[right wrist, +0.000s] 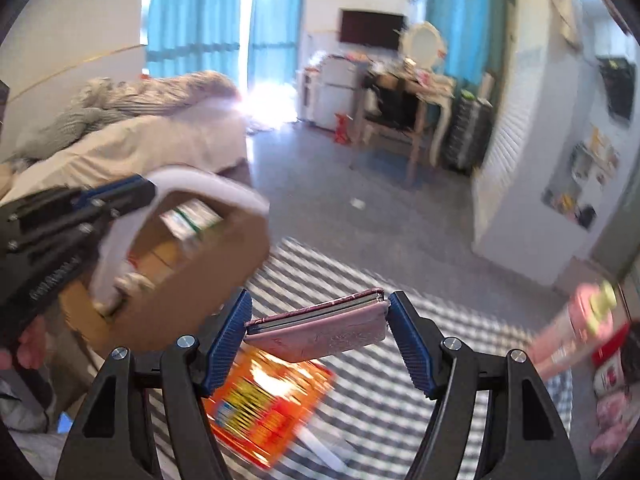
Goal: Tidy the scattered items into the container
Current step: 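Carry the foam stick and pink wallet into the box and open both tools, then grasp the orange heat-pack bag with the left tool while the right tool grasps the white comb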
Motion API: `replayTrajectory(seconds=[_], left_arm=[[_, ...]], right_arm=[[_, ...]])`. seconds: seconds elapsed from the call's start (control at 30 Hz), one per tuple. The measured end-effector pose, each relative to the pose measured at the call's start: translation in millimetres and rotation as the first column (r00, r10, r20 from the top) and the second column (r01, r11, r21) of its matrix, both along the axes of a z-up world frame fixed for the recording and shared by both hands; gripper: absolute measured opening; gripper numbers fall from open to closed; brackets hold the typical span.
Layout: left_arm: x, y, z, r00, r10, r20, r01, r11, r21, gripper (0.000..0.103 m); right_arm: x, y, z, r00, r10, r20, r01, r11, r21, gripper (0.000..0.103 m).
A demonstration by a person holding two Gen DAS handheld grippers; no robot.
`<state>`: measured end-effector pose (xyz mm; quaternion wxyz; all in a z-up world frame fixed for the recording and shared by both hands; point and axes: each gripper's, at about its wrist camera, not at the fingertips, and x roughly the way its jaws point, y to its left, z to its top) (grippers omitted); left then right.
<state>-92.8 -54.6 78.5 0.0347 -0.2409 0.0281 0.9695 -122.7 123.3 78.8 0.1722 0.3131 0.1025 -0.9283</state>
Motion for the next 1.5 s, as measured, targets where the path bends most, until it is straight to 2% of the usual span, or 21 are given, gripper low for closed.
replayTrajectory(seconds=[0.2,0.33,0.43,0.53,0.6,0.67,0.73,0.83,0.97,1.07,1.27,1.5], left_arm=[[13,-57,4,0.991,0.136,-0.008,-0.136,0.991,-0.002,0.009],[14,-91,-9,0.979,0.198,0.039,-0.198,0.98,0.003,0.009],[12,-110,-27,0.969,0.226,0.097,-0.228,0.974,0.012,0.01],[10,-121,-42,0.962,0.237,0.133,-0.24,0.971,0.007,0.018],[9,-123,-51,0.961,0.236,0.143,-0.237,0.971,-0.014,0.031],[10,-125,-54,0.96,0.239,0.146,-0.241,0.971,-0.002,0.068],[13,-127,-55,0.963,0.229,0.14,-0.234,0.972,0.021,0.087],[14,-124,-51,0.972,0.201,0.124,-0.207,0.978,0.035,0.09],[17,-110,-48,0.979,0.165,0.121,-0.17,0.985,0.033,0.093],[24,-89,-44,0.989,0.104,0.108,-0.108,0.993,0.036,0.096],[33,-27,-46,0.993,-0.066,0.098,0.066,0.998,0.008,0.096],[35,50,-70,0.961,-0.212,0.177,0.219,0.976,-0.021,0.096]], right_arm=[[6,-82,18,0.982,0.184,-0.049,-0.185,0.983,-0.017,0.07],[4,-132,8,0.96,0.279,-0.025,-0.28,0.96,-0.02,0.07],[-3,-161,-13,0.945,0.324,0.041,-0.324,0.946,-0.006,0.07],[-12,-181,-43,0.927,0.353,0.13,-0.358,0.934,0.015,0.07],[-15,-182,-56,0.922,0.345,0.174,-0.353,0.936,0.012,0.07],[-18,-176,-60,0.926,0.328,0.187,-0.336,0.942,0.014,0.07],[-18,-163,-53,0.943,0.294,0.157,-0.3,0.954,0.02,0.071],[-19,-137,-36,0.963,0.246,0.11,-0.246,0.969,-0.012,0.076],[-21,-100,-17,0.986,0.157,0.059,-0.156,0.988,-0.015,0.076],[-26,-66,-16,0.992,0.1,0.072,-0.097,0.994,-0.042,0.076],[-30,8,-47,0.979,-0.031,0.199,0.046,0.997,-0.07,0.076],[-9,61,-80,0.958,-0.12,0.26,0.129,0.992,-0.017,0.076]])
